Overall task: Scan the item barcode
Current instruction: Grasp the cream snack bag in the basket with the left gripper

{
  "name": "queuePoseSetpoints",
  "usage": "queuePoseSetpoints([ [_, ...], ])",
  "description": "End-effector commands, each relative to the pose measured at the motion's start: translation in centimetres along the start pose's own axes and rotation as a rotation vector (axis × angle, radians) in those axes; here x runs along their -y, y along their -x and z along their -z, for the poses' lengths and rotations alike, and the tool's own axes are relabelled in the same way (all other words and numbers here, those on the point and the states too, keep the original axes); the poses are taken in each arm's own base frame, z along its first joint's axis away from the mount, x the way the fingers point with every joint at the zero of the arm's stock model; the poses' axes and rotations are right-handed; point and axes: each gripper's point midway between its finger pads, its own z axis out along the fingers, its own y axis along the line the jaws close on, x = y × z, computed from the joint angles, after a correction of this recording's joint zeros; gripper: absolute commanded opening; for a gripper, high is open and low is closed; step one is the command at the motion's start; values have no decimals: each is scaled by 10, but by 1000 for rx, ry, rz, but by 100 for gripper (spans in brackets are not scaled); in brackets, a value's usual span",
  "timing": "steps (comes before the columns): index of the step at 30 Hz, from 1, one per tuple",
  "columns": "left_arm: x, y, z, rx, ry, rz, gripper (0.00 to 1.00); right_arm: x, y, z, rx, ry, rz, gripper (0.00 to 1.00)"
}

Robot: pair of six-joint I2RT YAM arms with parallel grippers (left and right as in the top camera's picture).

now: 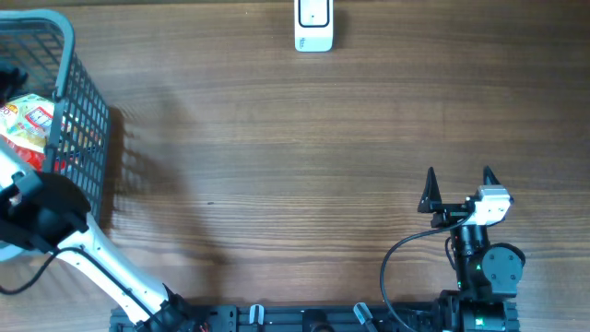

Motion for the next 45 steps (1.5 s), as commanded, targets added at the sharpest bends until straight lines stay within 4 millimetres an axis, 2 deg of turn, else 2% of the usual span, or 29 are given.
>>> queuePoseSetpoints([
  [1, -7, -8, -28, -75, 33, -6, 100, 0, 1, 0, 7, 4, 10, 100],
  [10, -13, -11, -42, -111, 52, 1, 100, 0, 1, 0, 7, 4, 10, 100],
  [18, -15, -31, -75, -198, 76, -7, 100, 0, 1, 0, 7, 4, 11, 100],
  [28, 1, -42, -107, -240, -1, 0, 100, 0, 1, 0, 7, 4, 11, 100],
  [33, 17, -43, -111, -249, -103, -86, 100, 0, 1, 0, 7, 4, 11, 100],
  [36, 20, -41, -111, -240, -115, -93, 100, 0, 1, 0, 7, 4, 11, 100],
  [38, 21, -39, -112, -233, -119, -92, 95, 0, 1, 0, 7, 4, 10, 100],
  [40, 21, -37, -112, -226, -121, -92, 81, 0, 1, 0, 7, 4, 11, 100],
  [41, 22, -37, -112, -224, -122, -92, 77, 0, 1, 0, 7, 4, 11, 100],
  [45, 22, -35, -113, -216, -125, -92, 69, 0, 1, 0, 7, 4, 10, 100],
])
